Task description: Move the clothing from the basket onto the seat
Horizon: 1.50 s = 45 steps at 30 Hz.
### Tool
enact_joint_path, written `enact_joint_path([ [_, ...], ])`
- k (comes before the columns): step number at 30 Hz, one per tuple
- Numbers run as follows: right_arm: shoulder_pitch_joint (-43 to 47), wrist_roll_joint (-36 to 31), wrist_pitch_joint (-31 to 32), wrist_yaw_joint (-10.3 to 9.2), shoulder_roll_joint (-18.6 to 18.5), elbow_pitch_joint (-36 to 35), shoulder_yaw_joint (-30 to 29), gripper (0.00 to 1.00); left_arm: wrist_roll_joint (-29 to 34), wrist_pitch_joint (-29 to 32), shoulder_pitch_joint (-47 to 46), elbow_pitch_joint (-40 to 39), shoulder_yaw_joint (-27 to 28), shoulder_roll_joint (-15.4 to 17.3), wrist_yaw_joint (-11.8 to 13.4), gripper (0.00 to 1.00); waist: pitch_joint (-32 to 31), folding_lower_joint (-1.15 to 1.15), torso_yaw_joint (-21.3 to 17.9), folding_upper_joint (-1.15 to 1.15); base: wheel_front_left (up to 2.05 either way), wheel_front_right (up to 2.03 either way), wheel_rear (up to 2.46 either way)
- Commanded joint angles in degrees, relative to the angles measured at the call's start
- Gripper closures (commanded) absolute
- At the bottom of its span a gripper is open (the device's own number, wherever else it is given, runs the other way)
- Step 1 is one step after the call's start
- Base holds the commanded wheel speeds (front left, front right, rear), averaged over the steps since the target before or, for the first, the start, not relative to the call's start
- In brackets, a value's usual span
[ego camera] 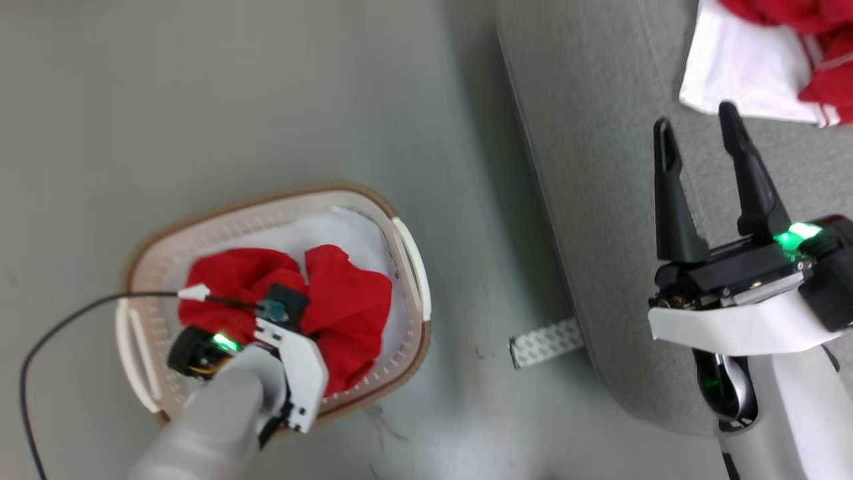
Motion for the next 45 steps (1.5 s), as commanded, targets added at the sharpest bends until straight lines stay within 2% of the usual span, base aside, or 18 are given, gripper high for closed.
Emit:
enact_joint_path([
  [1,1.3,-0.8,-0.2,-0.13,0.0,0.6,-0.3,0.00,-1.1,-1.9,1.5,-0.7,-0.2,-0.7,0.1,1.00,-5.6,0.00,2.5,0.00,0.00,0.00,0.00],
  [10,5.7,-3.0,-0.2,-0.13,-1.0,3.5,0.0,0.00,-6.2,-8.4,6.2,-3.8,-1.4,-3.3,0.1,1.00,-17.5,0.00,6.9,0.00,0.00,0.00,0.00],
  [21,12.4,-1.4,-0.2,-0.13,-3.5,6.0,1.4,0.00,-10.7,-10.8,10.5,-11.0,-1.7,-3.9,0.1,1.00,-29.4,0.00,11.7,0.00,0.00,0.00,0.00],
  [26,14.9,-0.9,-0.2,-0.13,-3.1,6.0,1.8,0.00,-11.0,-10.8,10.6,-16.7,0.8,-3.1,0.3,1.00,-32.6,0.00,13.3,0.00,0.00,0.00,0.00],
  [37,18.0,-0.3,-0.2,-0.13,-2.5,6.5,4.3,0.00,-9.1,-10.8,11.5,-30.3,5.7,-0.2,3.4,1.00,-36.3,0.00,15.2,0.00,0.00,0.00,0.00],
  [45,19.3,-0.1,-0.2,-0.13,-2.0,7.0,5.5,0.00,-8.6,-9.8,10.0,-40.7,6.5,2.1,5.2,1.00,-37.9,0.00,16.1,0.00,0.00,0.00,0.00],
])
